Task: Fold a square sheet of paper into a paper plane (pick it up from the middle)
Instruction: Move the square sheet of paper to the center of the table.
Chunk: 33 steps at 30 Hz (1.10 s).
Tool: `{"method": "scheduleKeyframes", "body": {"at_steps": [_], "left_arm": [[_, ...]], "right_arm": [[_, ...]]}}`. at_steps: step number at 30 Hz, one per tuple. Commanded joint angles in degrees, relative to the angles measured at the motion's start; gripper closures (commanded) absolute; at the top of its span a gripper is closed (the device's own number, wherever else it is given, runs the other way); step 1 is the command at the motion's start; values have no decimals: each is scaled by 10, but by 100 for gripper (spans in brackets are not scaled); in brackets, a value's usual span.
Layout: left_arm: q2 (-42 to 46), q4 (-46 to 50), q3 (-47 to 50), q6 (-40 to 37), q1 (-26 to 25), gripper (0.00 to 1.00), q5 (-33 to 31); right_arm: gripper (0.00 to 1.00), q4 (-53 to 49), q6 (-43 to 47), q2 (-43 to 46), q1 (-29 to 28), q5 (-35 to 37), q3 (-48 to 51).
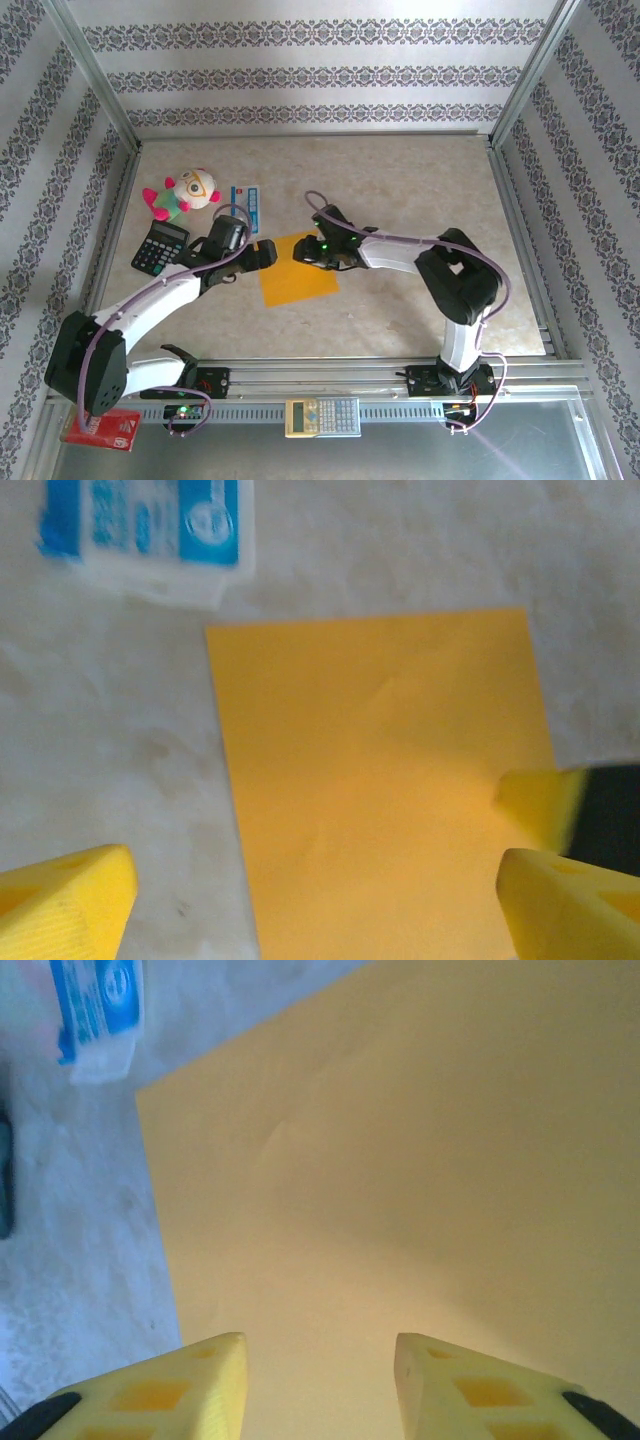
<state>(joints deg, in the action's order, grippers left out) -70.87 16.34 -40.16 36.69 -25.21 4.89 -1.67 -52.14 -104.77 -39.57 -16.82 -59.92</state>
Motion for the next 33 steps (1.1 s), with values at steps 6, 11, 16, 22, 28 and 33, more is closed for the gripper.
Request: {"method": "scheduleKeyframes", "body": {"at_steps": [6, 11, 16, 22, 28, 33], "left_arm": [[-134, 20, -75, 97, -86, 9, -28], [-207, 91, -155, 116, -112, 0, -96], [-275, 167, -228, 150, -148, 0, -149], [-335, 256, -306, 196, -176, 0, -184], [-368, 279, -349, 231, -184, 0, -181], [-394, 278, -375, 244, -184, 0, -170]], "right_arm": [[50, -35, 95, 95, 120, 1, 81], [46, -38, 128, 111, 162, -18, 88], [42, -32, 154, 119, 199, -41, 91], [40, -8, 162, 139, 237, -76, 117], [39, 26, 147, 148, 253, -102, 141], [39, 45, 133, 146, 257, -120, 150]]}}
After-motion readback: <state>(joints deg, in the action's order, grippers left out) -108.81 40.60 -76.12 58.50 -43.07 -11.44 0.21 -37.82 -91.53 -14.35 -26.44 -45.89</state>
